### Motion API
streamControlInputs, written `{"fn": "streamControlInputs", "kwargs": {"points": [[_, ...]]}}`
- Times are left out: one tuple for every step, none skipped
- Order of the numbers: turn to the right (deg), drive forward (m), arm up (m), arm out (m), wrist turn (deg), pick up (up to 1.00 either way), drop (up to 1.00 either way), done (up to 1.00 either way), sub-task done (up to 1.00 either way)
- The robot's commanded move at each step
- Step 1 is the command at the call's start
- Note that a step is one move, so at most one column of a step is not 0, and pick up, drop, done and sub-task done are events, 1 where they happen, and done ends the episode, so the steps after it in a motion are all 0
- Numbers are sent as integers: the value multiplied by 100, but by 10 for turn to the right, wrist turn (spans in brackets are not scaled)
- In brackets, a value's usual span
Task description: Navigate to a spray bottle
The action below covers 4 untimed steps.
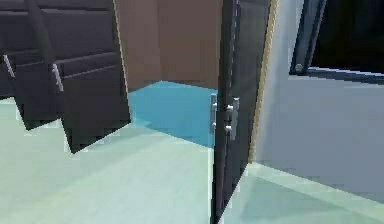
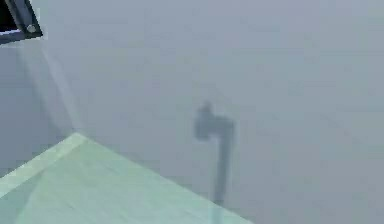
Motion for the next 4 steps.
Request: {"fn": "streamControlInputs", "kwargs": {"points": [[-450,0,0,0,0,0,0,0,0],[-60,0,0,0,0,0,0,0,0],[0,100,0,0,0,0,0,0,0],[0,100,0,0,0,0,0,0,0]]}}
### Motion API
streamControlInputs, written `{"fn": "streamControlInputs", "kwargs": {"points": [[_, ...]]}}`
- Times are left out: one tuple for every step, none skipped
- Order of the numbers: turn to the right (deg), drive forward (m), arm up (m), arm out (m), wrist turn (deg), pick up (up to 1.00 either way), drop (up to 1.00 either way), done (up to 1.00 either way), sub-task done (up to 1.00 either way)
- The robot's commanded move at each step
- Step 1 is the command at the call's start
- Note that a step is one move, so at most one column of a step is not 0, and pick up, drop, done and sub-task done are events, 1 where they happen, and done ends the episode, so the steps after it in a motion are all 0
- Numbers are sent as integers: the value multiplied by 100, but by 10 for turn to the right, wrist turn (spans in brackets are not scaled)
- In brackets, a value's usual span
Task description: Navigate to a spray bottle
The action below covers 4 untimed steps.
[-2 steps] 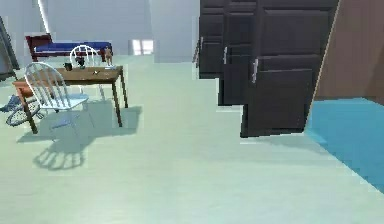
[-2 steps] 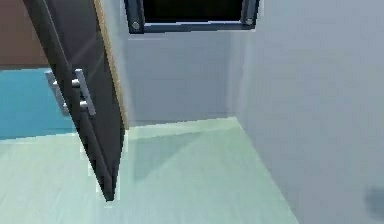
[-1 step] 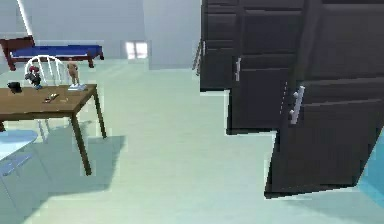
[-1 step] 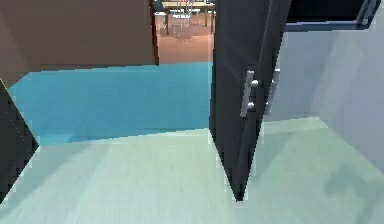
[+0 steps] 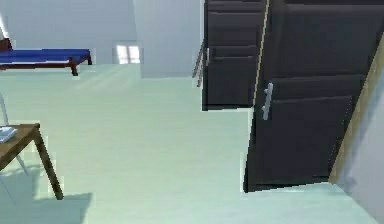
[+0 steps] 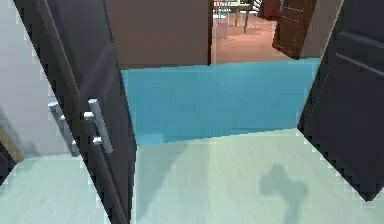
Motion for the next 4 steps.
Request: {"fn": "streamControlInputs", "kwargs": {"points": [[0,100,0,0,0,0,0,0,0],[-30,0,0,0,0,0,0,0,0],[0,65,0,0,0,0,0,0,0],[360,0,0,0,0,0,0,0,0]]}}
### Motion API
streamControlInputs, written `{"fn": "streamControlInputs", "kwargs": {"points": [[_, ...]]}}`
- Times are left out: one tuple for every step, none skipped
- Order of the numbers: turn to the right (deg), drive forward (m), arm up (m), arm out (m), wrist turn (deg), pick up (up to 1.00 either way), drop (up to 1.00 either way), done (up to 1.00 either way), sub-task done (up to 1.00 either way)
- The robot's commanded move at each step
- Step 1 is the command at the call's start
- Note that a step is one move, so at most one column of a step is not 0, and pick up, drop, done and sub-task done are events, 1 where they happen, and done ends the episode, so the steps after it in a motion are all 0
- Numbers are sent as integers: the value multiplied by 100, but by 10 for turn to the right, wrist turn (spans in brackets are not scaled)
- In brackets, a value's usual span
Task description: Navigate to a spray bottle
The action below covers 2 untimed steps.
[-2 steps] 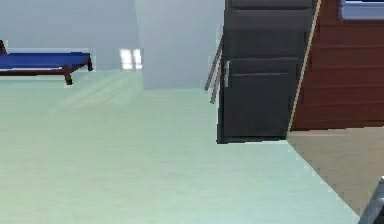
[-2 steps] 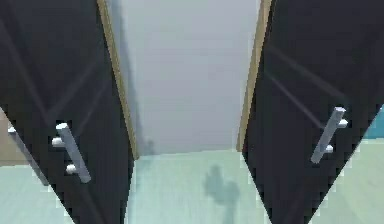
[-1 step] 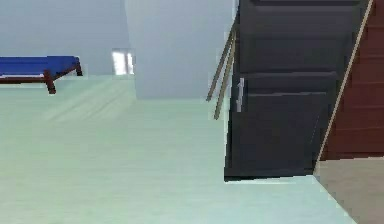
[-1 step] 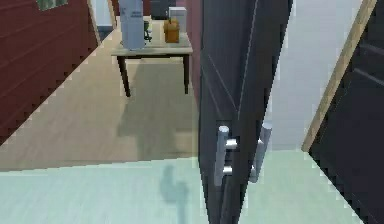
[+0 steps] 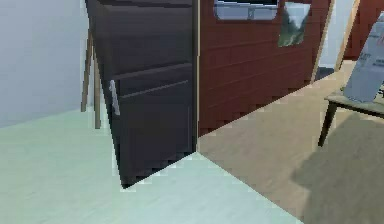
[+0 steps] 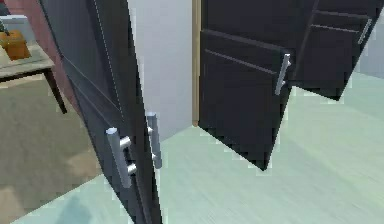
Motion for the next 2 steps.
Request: {"fn": "streamControlInputs", "kwargs": {"points": [[0,40,0,0,0,0,0,0,0],[240,0,0,0,0,0,0,0,0]]}}
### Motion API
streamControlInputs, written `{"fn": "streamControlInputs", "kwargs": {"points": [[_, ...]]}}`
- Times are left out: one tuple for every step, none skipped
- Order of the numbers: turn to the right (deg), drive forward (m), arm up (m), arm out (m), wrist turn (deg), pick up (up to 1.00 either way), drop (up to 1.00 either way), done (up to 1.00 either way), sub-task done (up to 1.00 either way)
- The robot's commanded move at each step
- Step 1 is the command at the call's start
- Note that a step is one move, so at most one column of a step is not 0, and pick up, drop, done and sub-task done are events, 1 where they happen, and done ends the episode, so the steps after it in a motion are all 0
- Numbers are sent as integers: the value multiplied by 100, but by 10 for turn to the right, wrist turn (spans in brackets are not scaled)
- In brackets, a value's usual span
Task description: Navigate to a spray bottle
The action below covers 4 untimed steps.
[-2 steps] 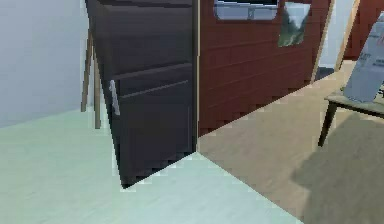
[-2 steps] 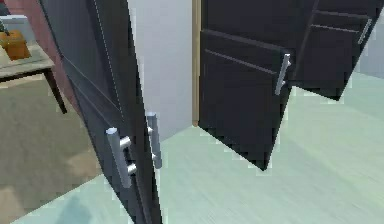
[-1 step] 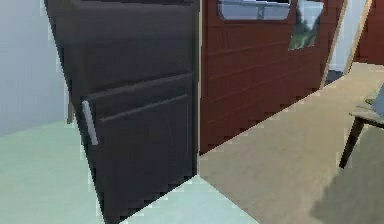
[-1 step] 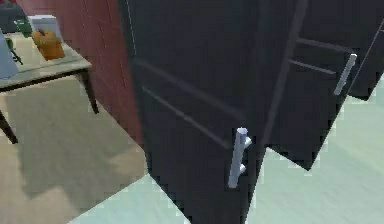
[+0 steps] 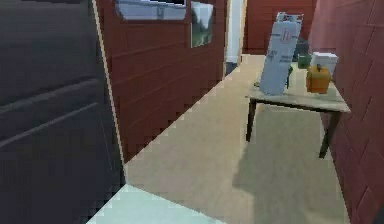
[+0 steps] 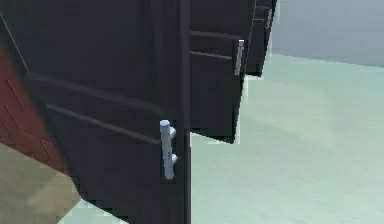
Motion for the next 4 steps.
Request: {"fn": "streamControlInputs", "kwargs": {"points": [[0,100,0,0,0,0,0,0,0],[0,100,0,0,0,0,0,0,0],[60,0,0,0,0,0,0,0,0],[0,20,0,0,0,0,0,0,0]]}}
